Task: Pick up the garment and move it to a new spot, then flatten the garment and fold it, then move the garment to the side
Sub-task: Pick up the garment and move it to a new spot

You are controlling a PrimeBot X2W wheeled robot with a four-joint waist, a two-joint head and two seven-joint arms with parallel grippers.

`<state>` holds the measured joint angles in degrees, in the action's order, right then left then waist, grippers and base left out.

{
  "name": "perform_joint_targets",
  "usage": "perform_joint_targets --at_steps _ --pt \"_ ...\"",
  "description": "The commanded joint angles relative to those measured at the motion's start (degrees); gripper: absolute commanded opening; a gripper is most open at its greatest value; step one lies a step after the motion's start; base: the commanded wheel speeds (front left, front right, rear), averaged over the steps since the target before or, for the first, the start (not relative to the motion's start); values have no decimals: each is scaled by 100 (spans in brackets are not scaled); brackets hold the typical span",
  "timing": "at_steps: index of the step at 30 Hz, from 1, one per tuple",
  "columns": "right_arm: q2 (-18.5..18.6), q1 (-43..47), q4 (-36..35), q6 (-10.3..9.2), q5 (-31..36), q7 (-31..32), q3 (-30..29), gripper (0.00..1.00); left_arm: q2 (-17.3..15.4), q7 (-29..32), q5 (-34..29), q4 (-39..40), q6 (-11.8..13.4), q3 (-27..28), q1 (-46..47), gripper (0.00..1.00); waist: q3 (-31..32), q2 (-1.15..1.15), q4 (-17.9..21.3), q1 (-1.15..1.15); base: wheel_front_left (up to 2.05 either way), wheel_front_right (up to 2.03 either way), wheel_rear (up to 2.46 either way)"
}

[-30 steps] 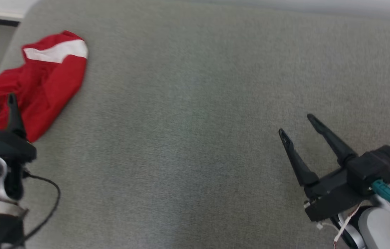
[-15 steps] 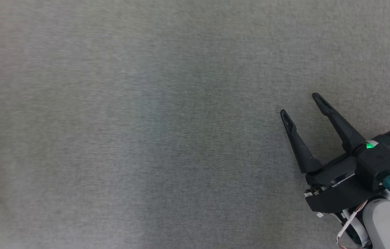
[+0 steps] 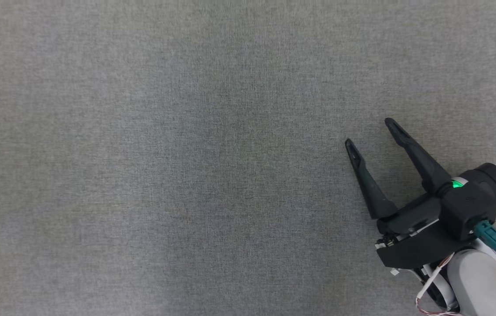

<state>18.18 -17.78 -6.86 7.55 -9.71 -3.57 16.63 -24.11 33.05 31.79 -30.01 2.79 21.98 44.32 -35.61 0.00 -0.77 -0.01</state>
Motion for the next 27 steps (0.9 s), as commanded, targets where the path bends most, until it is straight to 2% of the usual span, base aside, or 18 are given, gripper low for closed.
perform_joint_targets --at_steps 1,11,22,27 --pt "-41 -62 31 -15 -21 -36 24 100 201 158 46 -76 -30 -100 -263 0 162 0 -8 1 0 0 0" --pt "-315 114 596 -15 -185 -391 113 100 -90 -130 33 566 -90 97 -566 0 1207 0 74 1 0 0 0" --pt "-641 722 1209 -15 -354 -659 -29 100 54 29 234 1471 -372 -114 -644 0 2800 0 373 1 0 0 0" --pt "-699 963 1291 -15 -363 -700 -135 100 355 298 164 1994 -295 -512 -700 0 3315 0 614 1 0 0 0"
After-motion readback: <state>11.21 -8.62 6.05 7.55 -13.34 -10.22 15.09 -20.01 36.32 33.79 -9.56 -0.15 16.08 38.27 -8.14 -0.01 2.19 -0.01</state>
